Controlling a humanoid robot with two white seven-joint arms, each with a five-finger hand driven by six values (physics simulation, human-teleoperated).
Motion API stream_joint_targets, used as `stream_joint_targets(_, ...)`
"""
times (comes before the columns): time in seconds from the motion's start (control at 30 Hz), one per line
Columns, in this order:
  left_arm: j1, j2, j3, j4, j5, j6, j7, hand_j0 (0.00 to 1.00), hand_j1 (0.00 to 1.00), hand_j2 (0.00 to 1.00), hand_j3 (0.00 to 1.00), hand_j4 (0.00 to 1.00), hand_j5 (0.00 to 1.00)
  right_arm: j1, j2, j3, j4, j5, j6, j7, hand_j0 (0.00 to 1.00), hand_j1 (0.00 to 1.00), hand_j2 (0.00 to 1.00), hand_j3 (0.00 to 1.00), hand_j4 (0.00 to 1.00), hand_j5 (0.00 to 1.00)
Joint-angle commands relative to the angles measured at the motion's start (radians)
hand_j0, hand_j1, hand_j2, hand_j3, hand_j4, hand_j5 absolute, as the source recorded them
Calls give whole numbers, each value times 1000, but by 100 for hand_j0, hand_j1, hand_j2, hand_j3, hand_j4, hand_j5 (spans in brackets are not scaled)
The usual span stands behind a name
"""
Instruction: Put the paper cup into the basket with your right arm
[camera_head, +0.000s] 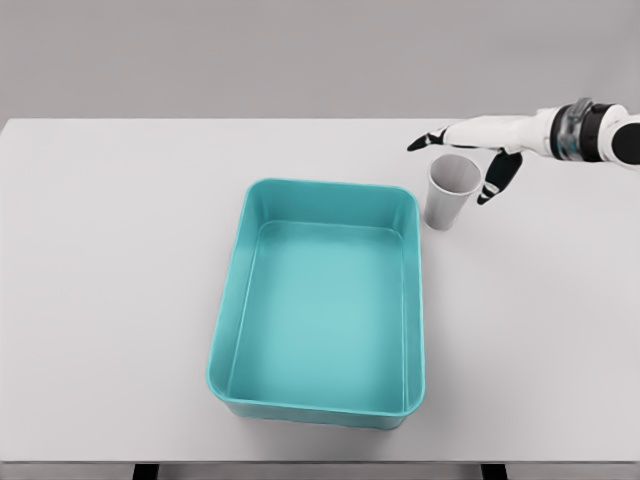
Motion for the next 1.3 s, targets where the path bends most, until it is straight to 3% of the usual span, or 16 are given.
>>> stream_joint_targets(0.0, 0, 0, 0, 0, 0, 0, 0, 100, 100, 100, 100, 100, 100, 0, 2, 11, -1, 2, -13, 0, 100, 100, 100, 100, 100, 100)
stream_joint_targets(0.33, 0, 0, 0, 0, -1, 0, 0, 100, 100, 100, 100, 100, 100, 0, 4, 36, -1, 86, -59, 0, 100, 100, 100, 100, 100, 100)
stream_joint_targets(1.27, 0, 0, 0, 0, 0, 0, 0, 100, 100, 100, 100, 100, 100, -8, 37, 43, 19, 128, -59, 0, 100, 100, 100, 100, 100, 100)
